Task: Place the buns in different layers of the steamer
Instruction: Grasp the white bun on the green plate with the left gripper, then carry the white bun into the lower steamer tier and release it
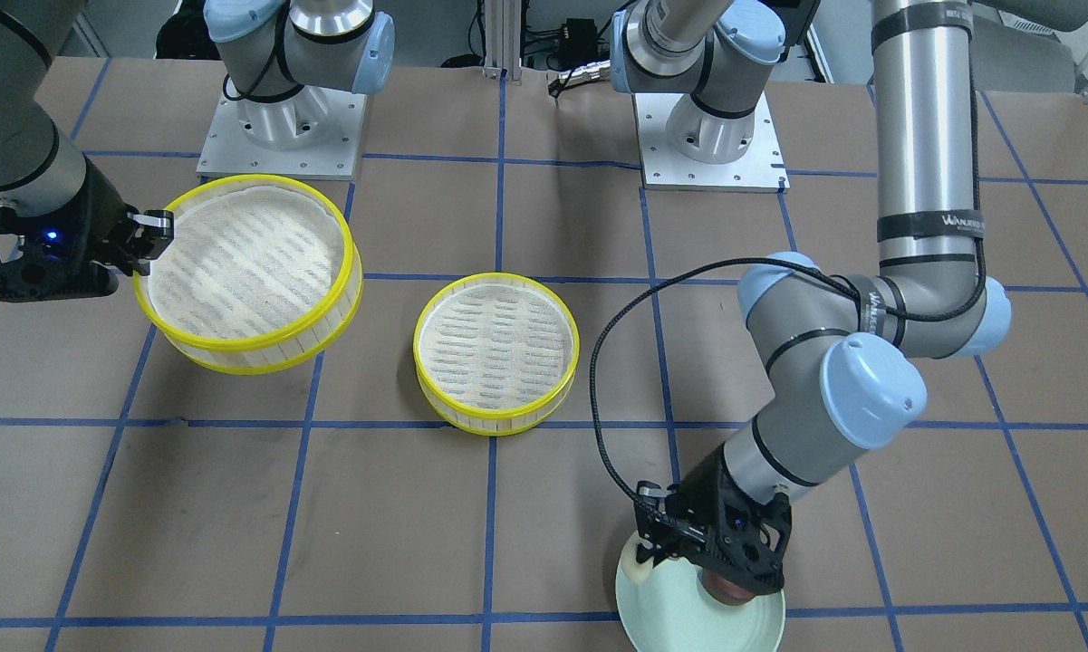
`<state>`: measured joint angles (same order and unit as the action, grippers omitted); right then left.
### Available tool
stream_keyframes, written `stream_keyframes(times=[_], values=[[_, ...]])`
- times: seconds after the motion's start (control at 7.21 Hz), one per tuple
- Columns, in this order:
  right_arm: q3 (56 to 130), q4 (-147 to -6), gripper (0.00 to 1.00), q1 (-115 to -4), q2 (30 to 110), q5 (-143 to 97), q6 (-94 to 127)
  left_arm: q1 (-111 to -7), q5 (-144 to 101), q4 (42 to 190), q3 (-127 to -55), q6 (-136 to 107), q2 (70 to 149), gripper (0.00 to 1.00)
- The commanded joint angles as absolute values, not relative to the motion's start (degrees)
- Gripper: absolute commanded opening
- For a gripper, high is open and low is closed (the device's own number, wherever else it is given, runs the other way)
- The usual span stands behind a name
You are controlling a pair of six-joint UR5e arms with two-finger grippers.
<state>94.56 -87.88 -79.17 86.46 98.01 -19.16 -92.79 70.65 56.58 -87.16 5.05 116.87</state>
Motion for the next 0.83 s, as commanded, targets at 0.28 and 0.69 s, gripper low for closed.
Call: stream_keyframes(times=[0.28,0.69], values=[[95.62,-88.42,0.0,-79.19,87.01,98.0,-19.16,-99.13,69.27,61.87,-98.34,-21.13,110.66,0.0],[96.06,-88.42,0.0,-79.28,87.01,97.74,-19.07,-101.51,69.17,67.93,-98.44,-33.12,110.83,0.57]])
